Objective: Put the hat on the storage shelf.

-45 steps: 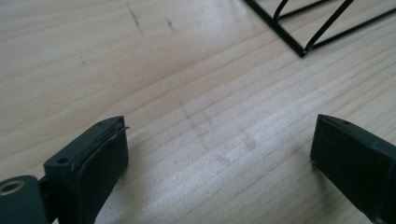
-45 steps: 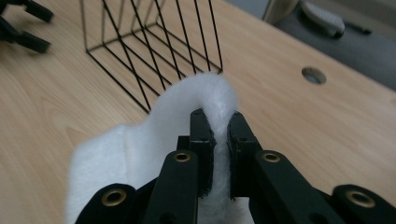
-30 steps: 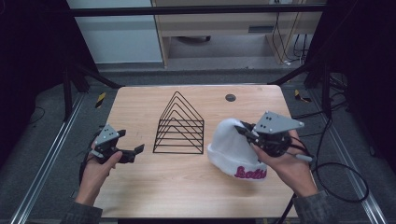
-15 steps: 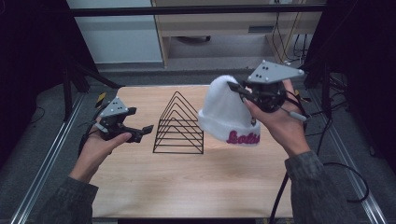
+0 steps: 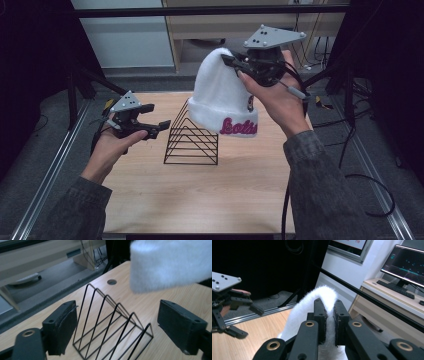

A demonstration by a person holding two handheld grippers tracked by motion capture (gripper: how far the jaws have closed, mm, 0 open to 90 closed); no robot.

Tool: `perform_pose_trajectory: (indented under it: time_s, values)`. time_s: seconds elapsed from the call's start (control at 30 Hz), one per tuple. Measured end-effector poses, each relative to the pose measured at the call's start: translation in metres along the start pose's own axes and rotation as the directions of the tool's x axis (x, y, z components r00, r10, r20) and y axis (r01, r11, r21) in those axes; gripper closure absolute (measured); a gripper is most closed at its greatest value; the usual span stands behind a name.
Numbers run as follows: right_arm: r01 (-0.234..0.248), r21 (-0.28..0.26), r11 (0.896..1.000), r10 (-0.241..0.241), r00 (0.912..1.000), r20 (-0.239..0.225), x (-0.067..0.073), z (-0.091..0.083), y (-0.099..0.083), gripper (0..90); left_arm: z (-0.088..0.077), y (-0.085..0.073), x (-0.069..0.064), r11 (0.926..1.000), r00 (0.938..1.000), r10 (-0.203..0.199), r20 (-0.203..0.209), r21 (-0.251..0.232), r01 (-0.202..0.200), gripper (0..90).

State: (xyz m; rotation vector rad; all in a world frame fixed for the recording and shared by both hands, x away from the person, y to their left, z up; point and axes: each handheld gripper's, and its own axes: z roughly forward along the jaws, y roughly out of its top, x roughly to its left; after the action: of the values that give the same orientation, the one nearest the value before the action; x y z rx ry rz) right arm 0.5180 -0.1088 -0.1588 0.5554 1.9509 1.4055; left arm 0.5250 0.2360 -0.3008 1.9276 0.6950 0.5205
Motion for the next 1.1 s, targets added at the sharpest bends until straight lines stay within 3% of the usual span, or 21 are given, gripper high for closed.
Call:
perform_pose_trajectory:
  time_s: [0.23, 0.53, 0.87, 1.1]
  values:
    - [0.007, -0.021, 1.0, -0.008, 0.9994, -0.035, 0.01, 0.024, 0.011, 83.8, 0.013, 0.006, 0.003, 0.9998, 0.9994, -0.016, 0.031, -0.012, 0.016, 22.3]
    - [-0.025, -0.043, 0.999, 0.022, 0.997, -0.074, 0.016, 0.049, 0.017, 83.9, 0.017, 0.01, 0.006, 0.9987, 0.9992, -0.032, 0.022, -0.038, 0.033, 25.5]
    - [-0.016, -0.053, 0.998, 0.011, 0.9951, -0.098, 0.023, 0.056, 0.025, 83.9, 0.016, 0.009, 0.009, 0.9983, 0.999, -0.042, 0.015, -0.04, 0.043, 27.4]
    - [-0.013, -0.052, 0.999, 0.006, 0.9925, -0.122, 0.026, 0.058, 0.026, 83.9, 0.017, 0.009, 0.008, 0.9984, 0.9988, -0.041, 0.028, -0.037, 0.042, 36.2]
